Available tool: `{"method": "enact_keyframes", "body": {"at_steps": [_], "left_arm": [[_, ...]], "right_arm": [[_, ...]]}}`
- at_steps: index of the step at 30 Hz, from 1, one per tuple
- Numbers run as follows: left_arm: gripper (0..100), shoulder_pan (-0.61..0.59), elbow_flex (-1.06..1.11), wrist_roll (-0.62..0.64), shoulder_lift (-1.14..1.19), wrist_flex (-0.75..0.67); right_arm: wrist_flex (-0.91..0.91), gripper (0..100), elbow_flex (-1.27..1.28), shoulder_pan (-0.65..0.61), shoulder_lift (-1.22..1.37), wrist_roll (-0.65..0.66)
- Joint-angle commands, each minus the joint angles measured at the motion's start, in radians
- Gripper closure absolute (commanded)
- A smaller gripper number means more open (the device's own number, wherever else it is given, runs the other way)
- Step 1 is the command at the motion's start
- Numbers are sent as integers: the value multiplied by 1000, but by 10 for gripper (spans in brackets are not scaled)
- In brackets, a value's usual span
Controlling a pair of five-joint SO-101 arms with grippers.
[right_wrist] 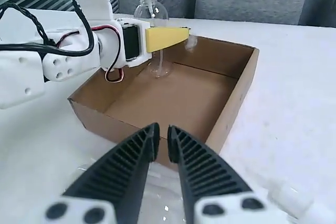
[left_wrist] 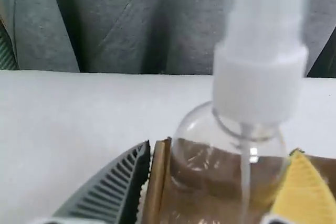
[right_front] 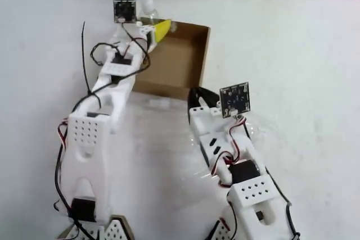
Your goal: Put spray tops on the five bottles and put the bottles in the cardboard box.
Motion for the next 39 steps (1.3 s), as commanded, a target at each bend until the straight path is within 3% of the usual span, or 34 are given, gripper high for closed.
{"method": "enact_keyframes", "body": {"at_steps": [1,19,27,32,39], "left_arm": [[619,-8,35,12,-153,32],[628,-2,836,-71,-826,34],[881,-2,1300,-107,-1359,60],[977,-1,1338,-230,-1590,391],[975,7,1181,-241,-1727,950]], "right_arm": [[-1,981,-57,-7,-21,12],[-1,981,-57,-2,-21,14],[7,981,-55,21,-22,14],[1,981,-60,166,-31,14],[7,981,11,435,-27,18]]}}
